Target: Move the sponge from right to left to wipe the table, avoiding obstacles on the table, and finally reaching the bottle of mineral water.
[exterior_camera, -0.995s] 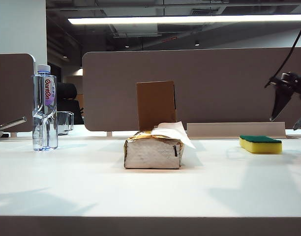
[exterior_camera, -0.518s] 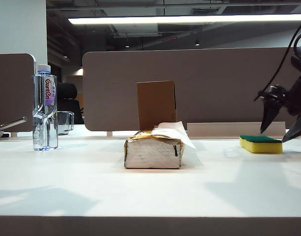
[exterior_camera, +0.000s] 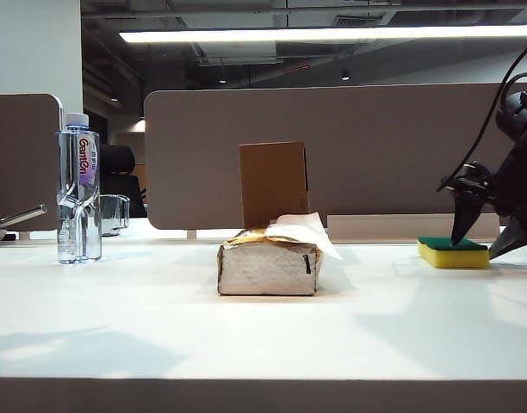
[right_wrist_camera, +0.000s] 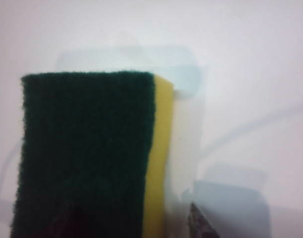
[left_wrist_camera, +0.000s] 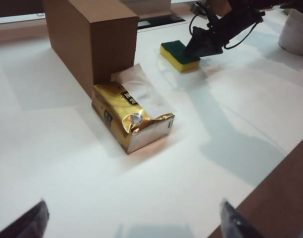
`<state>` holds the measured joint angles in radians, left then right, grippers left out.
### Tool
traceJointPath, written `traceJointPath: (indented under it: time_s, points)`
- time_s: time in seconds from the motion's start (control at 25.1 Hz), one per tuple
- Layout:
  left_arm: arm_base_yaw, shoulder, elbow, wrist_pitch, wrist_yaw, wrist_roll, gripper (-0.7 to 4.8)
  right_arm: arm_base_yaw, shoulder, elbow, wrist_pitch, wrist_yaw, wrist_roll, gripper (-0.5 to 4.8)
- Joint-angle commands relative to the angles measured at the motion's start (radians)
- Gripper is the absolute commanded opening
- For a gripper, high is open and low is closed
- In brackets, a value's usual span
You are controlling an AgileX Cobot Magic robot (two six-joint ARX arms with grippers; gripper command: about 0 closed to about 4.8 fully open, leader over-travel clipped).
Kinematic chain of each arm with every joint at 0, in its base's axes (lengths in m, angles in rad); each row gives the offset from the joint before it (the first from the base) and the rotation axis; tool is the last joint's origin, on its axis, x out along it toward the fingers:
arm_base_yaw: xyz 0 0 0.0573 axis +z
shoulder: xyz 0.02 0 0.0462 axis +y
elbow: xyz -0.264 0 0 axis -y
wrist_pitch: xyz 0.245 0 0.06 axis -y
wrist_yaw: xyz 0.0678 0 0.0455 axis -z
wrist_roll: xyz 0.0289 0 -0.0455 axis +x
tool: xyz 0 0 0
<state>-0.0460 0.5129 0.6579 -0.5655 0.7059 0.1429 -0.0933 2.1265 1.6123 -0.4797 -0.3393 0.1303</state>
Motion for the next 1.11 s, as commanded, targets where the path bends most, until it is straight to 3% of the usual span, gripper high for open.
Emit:
traceJointPath:
  time_s: [0.04, 0.16, 0.44, 0.52, 1.11]
  points:
    - [-0.003, -0.001, 0.005, 0.003, -0.007, 0.006, 4.58, 0.014, 0.019, 0.001, 0.011, 0.008, 0.001, 2.87]
    - [-0.003, -0.001, 0.008, 0.003, -0.007, 0.006, 4.58, 0.024, 0.030, 0.001, 0.013, 0.017, 0.000, 1.90]
    - [-0.003, -0.001, 0.008, 0.003, -0.007, 0.006, 4.58, 0.028, 0.031, 0.001, 0.013, 0.053, 0.000, 0.80]
    - [-0.003, -0.001, 0.008, 0.002, -0.007, 0.006, 4.58, 0.027, 0.032, 0.001, 0.013, 0.064, 0.000, -0.04]
    - [-0.003, -0.002, 0.008, 0.001, -0.003, 0.006, 4.58, 0.027, 0.031, -0.002, -0.123, 0.066, 0.000, -0.09]
